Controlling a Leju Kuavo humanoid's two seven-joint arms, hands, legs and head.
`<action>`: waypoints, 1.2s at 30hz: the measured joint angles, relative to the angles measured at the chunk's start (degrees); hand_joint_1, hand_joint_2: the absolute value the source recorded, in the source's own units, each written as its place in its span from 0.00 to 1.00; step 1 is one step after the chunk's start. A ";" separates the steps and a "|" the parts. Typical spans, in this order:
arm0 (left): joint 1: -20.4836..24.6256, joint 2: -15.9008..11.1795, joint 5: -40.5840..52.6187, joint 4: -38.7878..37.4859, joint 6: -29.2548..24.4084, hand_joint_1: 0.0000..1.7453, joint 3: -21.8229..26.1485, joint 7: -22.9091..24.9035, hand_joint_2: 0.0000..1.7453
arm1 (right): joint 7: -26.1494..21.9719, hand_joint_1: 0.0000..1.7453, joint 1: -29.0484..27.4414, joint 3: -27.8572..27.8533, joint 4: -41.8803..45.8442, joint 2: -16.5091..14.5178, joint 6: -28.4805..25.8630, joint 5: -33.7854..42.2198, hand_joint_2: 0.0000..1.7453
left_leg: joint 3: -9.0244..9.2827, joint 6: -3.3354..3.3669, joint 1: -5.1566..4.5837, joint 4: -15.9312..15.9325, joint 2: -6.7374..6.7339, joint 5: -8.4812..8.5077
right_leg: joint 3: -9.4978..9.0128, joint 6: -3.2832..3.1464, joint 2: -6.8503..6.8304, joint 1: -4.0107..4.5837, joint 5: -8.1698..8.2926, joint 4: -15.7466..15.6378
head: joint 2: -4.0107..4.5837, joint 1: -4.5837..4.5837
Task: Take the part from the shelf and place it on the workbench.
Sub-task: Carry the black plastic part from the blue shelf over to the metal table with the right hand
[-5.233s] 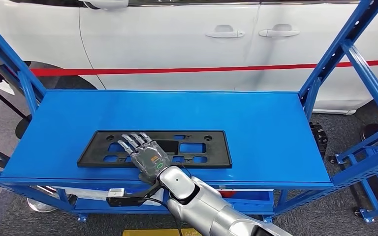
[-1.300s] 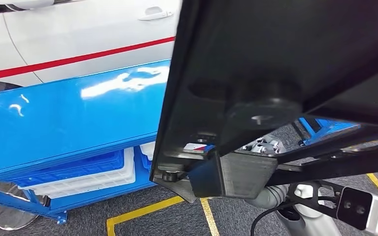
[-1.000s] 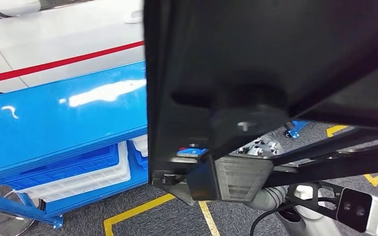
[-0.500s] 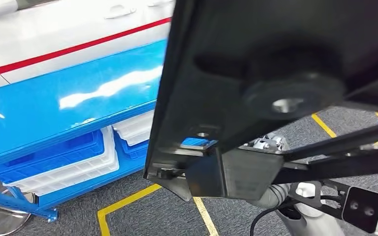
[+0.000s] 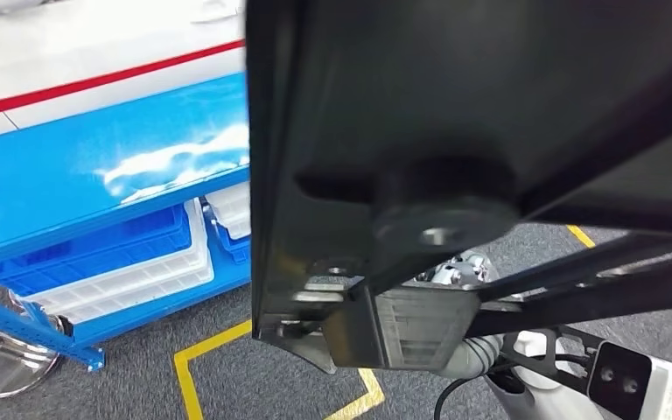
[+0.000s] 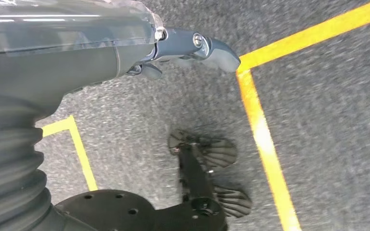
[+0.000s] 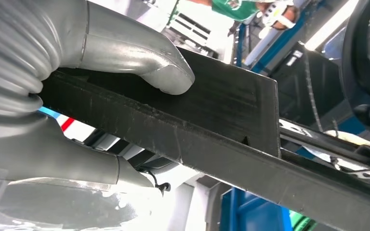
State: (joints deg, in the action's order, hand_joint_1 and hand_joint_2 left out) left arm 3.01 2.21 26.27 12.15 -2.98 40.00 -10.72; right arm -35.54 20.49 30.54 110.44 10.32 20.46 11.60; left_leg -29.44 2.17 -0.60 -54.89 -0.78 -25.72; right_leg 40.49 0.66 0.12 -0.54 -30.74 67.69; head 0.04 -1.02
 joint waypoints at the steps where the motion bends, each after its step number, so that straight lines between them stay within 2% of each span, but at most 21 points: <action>1: 0.00 -0.01 0.16 0.00 0.19 0.00 0.00 0.04 1.00 | -0.02 0.96 -0.21 -0.17 -0.05 0.28 0.02 0.17 1.00 | -0.98 -0.04 0.00 -0.11 -0.09 0.70 | 0.60 0.22 -0.02 -0.14 -1.89 3.60 | 0.00 0.00; 2: -0.02 -0.01 0.31 0.00 0.30 0.00 0.00 0.08 1.00 | -0.05 0.96 -0.42 -0.36 -0.10 0.57 0.04 0.39 1.00 | -1.95 -0.14 0.01 -0.27 -0.17 1.32 | 0.62 0.41 -0.04 -0.28 -1.92 5.93 | 0.00 0.00; 4: -0.03 -0.01 0.55 0.00 0.40 0.00 0.00 0.16 1.00 | -0.19 0.96 -0.65 -0.73 -0.21 1.23 0.10 0.82 1.00 | -4.04 -0.47 0.06 -0.87 -0.32 2.43 | -1.67 0.73 -0.10 -0.64 1.00 5.79 | 0.00 0.01; 6: -0.02 -0.06 0.69 0.01 0.45 0.00 0.00 0.17 1.00 | -0.43 0.96 -0.64 -1.04 -0.26 1.73 0.14 1.16 1.00 | -5.87 -0.93 0.05 -1.95 -0.37 3.16 | -7.27 0.89 -0.22 -0.88 2.48 -0.97 | 0.00 0.01; 8: -0.03 -0.16 0.75 0.03 0.41 0.00 0.00 0.15 1.00 | -0.74 0.96 -0.58 -1.25 -0.25 2.10 0.16 1.60 1.00 | -6.94 -1.52 0.00 -2.93 -0.37 3.72 | -11.64 0.42 -0.20 -0.67 0.79 -7.45 | 0.00 -0.03; 9: -0.05 -0.22 0.80 0.04 0.38 0.00 0.00 0.14 1.00 | -0.85 0.96 -0.54 -1.32 -0.25 2.38 0.13 1.92 1.00 | -7.23 -1.85 0.01 -3.16 -0.36 4.07 | -12.35 0.00 -0.16 -0.43 0.04 -8.92 | 0.00 -0.05; 11: -0.15 -0.37 1.01 0.04 0.33 0.00 0.00 0.11 1.00 | -0.94 0.96 -0.44 -1.49 -0.27 3.13 0.00 2.75 1.00 | -7.59 -2.56 0.30 -3.39 -0.30 4.51 | -11.80 -1.07 -0.27 -0.25 0.58 -9.23 | 0.00 -0.03; 12: -0.23 -0.45 1.14 0.03 0.37 0.00 0.00 0.11 1.00 | -0.93 0.96 -0.32 -1.57 -0.28 3.52 -0.12 3.19 1.00 | -8.08 -2.89 0.46 -4.10 -0.15 3.59 | -11.32 -1.61 -0.31 -0.22 1.11 -9.27 | 0.00 -0.06; 14: -0.38 -0.60 1.38 0.03 0.51 0.00 -0.01 0.10 1.00 | -0.91 0.96 -0.04 -1.70 -0.28 4.24 -0.55 3.95 1.00 | -9.72 -3.43 0.76 -8.42 0.15 -0.99 | -10.05 -2.50 -0.39 -0.21 2.26 -9.38 | 0.00 -0.10; 16: -0.42 -0.61 1.51 0.02 0.69 0.00 -0.02 0.10 1.00 | -0.85 0.96 0.03 -1.80 -0.28 5.04 -1.31 4.56 1.00 | -11.63 -3.75 0.82 -15.64 0.26 -5.64 | -8.59 -2.79 -0.32 -0.02 3.31 -9.32 | 0.00 -0.16; 18: -0.40 -0.66 1.56 0.02 0.77 0.00 -0.01 0.21 1.00 | -0.81 0.96 -0.09 -1.85 -0.28 5.95 -2.18 4.86 1.00 | -11.68 -3.70 0.82 -19.68 0.28 -5.64 | -7.20 -2.73 -0.31 0.17 4.29 -9.17 | 0.00 -0.17; 19: -0.39 -0.71 1.56 0.03 0.78 0.00 0.00 0.29 1.00 | -0.82 0.96 -0.17 -1.85 -0.27 6.35 -2.52 4.90 1.00 | -10.28 -3.53 0.80 -18.74 0.30 -4.23 | -6.59 -2.66 -0.29 0.22 4.72 -9.09 | 0.00 -0.17; 21: -0.35 -0.87 1.56 0.04 0.78 0.00 0.00 0.40 1.00 | -0.86 0.96 -0.28 -1.87 -0.25 6.95 -2.86 4.90 1.00 | -4.94 -2.93 0.67 -11.66 0.40 -1.98 | -5.80 -2.43 -0.25 0.30 5.39 -8.99 | 0.00 -0.17; 23: -0.21 -1.03 1.57 0.04 0.78 0.00 0.00 0.42 1.00 | -0.91 0.96 -0.30 -1.93 -0.18 7.33 -2.93 4.90 1.00 | -0.30 -2.37 0.38 -4.51 0.51 -2.21 | -5.46 -1.91 -0.26 0.36 5.98 -8.94 | 0.00 -0.15; 24: -0.11 -1.09 1.58 0.04 0.78 0.00 0.00 0.42 1.00 | -0.93 0.96 -0.31 -1.97 -0.15 7.49 -2.93 4.90 1.00 | 0.65 -2.14 0.22 -2.72 0.54 -2.73 | -5.33 -1.58 -0.30 0.36 6.27 -8.95 | 0.00 -0.14; 27: -0.03 -1.13 1.58 0.04 0.78 0.00 0.00 0.42 1.00 | -0.93 0.96 -0.33 -2.07 -0.11 7.99 -2.93 4.90 1.00 | 0.87 -1.23 0.37 -1.14 0.39 -2.23 | -4.95 -0.60 -0.31 0.27 6.39 -8.58 | 0.00 -0.10; 29: -0.02 -1.13 1.58 0.04 0.78 0.00 0.00 0.42 1.00 | -0.94 0.96 -0.36 -2.14 -0.10 8.28 -2.95 4.90 1.00 | 0.65 -0.57 0.60 -0.63 0.18 -1.37 | -3.32 -0.12 -0.21 0.19 3.55 -4.81 | 0.00 -0.05; 31: -0.01 -1.12 1.58 0.04 0.78 0.00 0.01 0.44 1.00 | -0.94 0.96 -0.58 -2.15 -0.11 8.46 -3.00 4.82 1.00 | -0.09 -0.28 0.48 -0.71 0.09 -0.87 | -0.28 0.26 -0.15 0.02 -0.56 2.55 | 0.00 -0.04; 32: -0.03 -1.12 1.58 0.04 0.75 0.00 0.02 0.51 1.00 | -0.94 0.96 -0.77 -2.14 -0.12 8.58 -3.02 4.75 1.00 | -0.44 -0.29 0.44 -0.83 -0.05 -0.72 | 0.82 0.42 -0.16 -0.08 -1.64 5.45 | 0.00 -0.04; 34: -0.07 -1.12 1.60 0.04 0.60 0.00 0.06 0.74 1.00 | -0.94 0.96 -1.12 -2.08 -0.13 8.76 -3.03 4.62 1.00 | -0.97 -0.35 0.44 -1.26 -0.39 -0.61 | 0.07 0.58 -0.32 -0.26 -0.52 5.29 | 0.00 -0.04; 36: -0.09 -1.11 1.57 0.04 0.31 0.00 0.19 0.98 1.00 | -0.98 0.96 -1.35 -1.92 -0.15 8.80 -2.98 4.30 1.00 | -1.25 -0.65 0.41 -1.88 -0.88 -0.84 | -4.07 0.39 -1.70 -0.17 2.69 -1.86 | 0.00 -0.04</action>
State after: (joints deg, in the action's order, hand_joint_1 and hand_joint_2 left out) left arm 2.92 1.10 27.84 12.20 -2.68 40.19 -9.74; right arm -36.52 19.14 28.62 110.29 19.12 17.49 15.91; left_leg -30.69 1.52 -0.19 -56.77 -1.66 -26.56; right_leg 36.43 1.05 -1.59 -0.71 -28.05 65.83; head 0.04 -1.05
